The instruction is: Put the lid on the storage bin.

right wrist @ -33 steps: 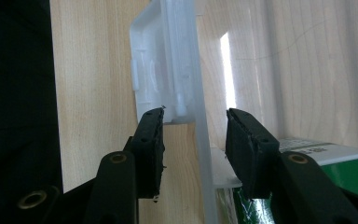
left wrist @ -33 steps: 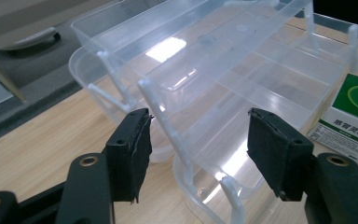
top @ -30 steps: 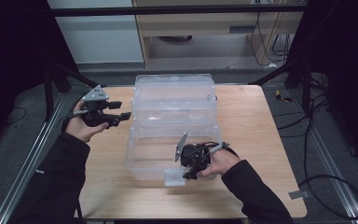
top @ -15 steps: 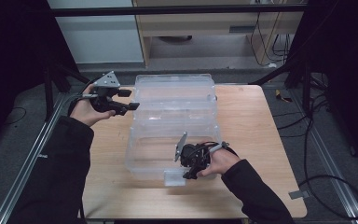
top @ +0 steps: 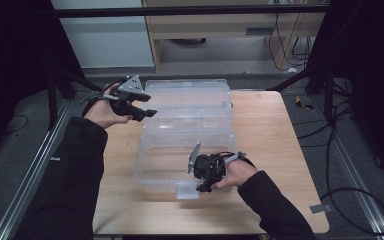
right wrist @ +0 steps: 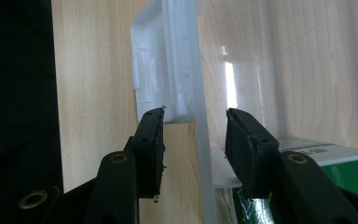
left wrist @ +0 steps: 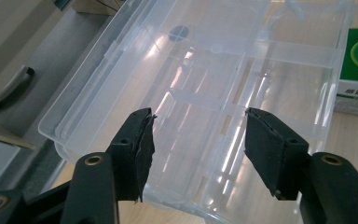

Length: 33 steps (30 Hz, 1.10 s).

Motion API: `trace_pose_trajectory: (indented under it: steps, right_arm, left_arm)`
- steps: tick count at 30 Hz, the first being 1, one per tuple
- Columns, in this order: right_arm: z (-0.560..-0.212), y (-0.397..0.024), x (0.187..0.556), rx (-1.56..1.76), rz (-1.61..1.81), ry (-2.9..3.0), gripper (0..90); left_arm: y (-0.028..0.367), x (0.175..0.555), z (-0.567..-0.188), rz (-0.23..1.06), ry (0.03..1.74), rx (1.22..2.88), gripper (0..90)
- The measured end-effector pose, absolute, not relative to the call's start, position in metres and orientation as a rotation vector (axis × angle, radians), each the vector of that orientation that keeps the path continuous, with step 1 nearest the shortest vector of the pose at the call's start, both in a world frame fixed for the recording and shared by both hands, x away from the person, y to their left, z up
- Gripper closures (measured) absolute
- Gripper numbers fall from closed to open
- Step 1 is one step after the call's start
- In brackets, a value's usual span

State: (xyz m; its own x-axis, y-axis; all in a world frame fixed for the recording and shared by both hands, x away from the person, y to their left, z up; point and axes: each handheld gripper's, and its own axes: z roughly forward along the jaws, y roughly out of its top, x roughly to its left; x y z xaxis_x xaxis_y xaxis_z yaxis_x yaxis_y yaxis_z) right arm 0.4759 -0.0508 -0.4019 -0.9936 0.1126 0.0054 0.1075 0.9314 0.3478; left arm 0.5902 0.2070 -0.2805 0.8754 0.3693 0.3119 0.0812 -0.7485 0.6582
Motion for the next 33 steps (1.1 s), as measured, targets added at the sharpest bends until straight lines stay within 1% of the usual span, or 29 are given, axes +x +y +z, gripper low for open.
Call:
trace_pose_trajectory:
  steps: [19,33]
  right_arm:
    - [-0.402,-0.050,0.475,0.187,0.539,3.072,57.4]
    - [-0.402,-0.050,0.475,0.172,0.542,3.066,57.2]
  left_arm:
    - [0.173,0.586,-0.291,0.665,0.162,2.480,42.5]
    - [0.154,0.587,-0.303,0.722,0.092,2.547,46.5]
